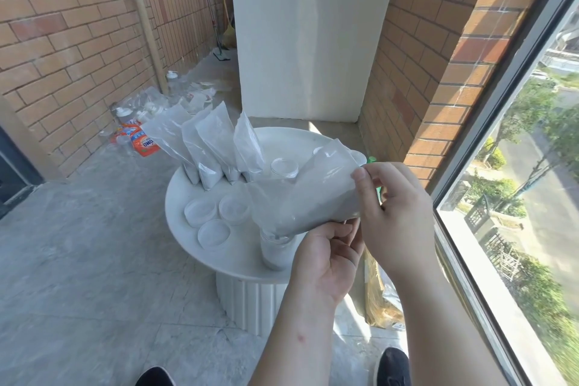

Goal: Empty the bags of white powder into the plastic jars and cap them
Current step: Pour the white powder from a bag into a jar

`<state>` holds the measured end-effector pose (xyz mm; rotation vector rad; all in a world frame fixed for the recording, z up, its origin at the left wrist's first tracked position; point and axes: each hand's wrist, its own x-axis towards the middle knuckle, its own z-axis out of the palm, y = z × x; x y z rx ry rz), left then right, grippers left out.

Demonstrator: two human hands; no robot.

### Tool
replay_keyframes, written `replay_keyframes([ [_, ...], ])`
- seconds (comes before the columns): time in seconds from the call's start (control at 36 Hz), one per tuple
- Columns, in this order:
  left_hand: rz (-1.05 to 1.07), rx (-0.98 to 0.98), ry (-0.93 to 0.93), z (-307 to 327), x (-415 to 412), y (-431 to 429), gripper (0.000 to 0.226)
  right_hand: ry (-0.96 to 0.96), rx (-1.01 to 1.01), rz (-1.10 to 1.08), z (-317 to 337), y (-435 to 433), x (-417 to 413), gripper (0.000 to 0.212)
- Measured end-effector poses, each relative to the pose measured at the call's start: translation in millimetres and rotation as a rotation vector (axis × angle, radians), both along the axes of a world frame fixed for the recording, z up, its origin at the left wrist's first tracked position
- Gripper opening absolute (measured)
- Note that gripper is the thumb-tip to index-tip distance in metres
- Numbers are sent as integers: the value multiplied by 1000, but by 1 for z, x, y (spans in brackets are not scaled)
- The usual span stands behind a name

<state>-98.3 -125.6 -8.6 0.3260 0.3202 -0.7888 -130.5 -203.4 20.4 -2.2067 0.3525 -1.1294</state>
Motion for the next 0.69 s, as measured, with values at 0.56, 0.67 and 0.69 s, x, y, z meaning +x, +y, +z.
replay_keyframes([
  [0.56,-22,-39,-42,-3,3,0,50,-28,0,-30,1,-1,2,13],
  [0.67,-17,-26,-51,-3,3,0,54,-25,-8,-36,0,-1,2,14],
  [0.69,-14,-22,-50,-4,3,0,54,-23,-6,-33,1,-1,2,14],
])
